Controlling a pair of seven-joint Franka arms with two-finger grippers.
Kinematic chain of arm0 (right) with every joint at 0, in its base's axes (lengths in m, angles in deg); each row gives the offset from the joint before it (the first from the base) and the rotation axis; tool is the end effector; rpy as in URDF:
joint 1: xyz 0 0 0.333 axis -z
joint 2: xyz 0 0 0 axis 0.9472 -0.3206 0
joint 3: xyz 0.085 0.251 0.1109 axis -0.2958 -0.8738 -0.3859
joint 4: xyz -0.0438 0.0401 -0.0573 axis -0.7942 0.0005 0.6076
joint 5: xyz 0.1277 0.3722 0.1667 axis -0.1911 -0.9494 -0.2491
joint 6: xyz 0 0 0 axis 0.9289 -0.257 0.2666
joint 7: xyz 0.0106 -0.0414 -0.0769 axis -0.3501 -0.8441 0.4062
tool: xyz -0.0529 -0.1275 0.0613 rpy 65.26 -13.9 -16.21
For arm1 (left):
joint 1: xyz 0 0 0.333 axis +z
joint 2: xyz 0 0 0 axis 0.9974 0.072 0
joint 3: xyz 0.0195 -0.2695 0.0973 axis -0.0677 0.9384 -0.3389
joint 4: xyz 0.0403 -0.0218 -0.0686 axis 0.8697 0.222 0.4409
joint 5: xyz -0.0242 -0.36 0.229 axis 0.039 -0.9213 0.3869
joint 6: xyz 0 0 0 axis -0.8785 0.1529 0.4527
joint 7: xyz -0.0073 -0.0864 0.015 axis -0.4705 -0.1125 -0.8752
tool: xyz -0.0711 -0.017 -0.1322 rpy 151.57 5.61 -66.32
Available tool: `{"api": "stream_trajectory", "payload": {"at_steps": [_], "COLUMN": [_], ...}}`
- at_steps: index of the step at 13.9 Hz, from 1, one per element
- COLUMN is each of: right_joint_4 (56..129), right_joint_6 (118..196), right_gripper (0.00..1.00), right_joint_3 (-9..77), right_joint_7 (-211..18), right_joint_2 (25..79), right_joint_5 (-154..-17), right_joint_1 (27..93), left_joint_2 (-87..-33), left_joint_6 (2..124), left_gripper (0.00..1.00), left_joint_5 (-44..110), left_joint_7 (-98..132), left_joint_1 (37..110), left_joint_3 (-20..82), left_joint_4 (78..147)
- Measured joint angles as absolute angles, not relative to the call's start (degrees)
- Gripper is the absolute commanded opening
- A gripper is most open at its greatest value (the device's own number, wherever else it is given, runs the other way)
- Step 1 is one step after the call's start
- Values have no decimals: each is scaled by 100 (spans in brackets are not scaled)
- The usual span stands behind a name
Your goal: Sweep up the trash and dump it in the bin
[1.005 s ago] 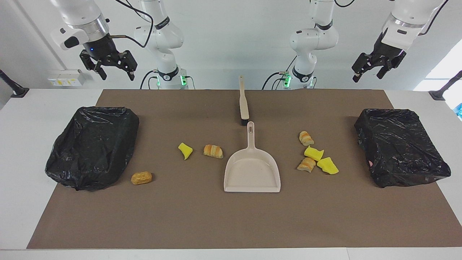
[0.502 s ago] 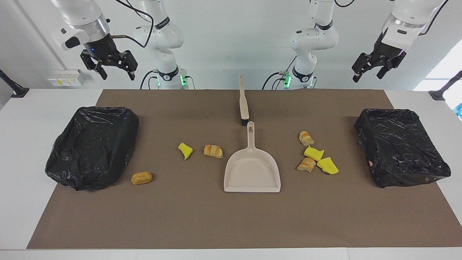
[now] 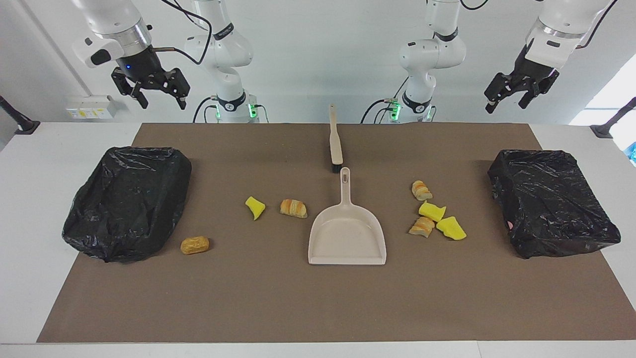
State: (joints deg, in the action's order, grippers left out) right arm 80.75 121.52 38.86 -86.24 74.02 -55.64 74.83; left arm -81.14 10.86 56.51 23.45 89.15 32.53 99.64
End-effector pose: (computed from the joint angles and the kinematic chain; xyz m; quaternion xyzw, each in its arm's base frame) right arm 0.5378 -0.0078 0.5921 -0.9992 0.0276 0.0281 0.0043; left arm 0.5278 -0.0193 0.5967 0.9978 0.0657 0.0066 0.0056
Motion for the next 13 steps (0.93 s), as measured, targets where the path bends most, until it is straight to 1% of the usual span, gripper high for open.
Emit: {"api": "stream_trajectory", "payload": {"at_steps": [6,9,11,13], "right_joint_4": [8130,8135,8135,8136], "right_joint_6": [12109,12114,12268,12568], "right_gripper": [100,100,100,100], "right_joint_3": [3826,3675,3498,3399], "right_joint_7": [-8624,-8624,-8604,-8295], "right_joint_2": [7384,7276,7141,6982], "right_joint_5": [-5564,-5566,-5579,-5603], "right_joint_1": [7457,7437,7382,7146], "left_joint_2": [-8114,-8114,-8114,-8114], "left_joint_6": [1086,1086,1086,1086], "left_gripper": [100,100,100,100], "left_joint_5": [5651,5651,5651,5651], "left_joint_7": [2345,2345,2345,2345], "left_joint_1": [8915,8915,8915,8915], "left_joint_3": [3253,3253,3253,3253], "left_joint_4": [9964,9964,9964,9964]}}
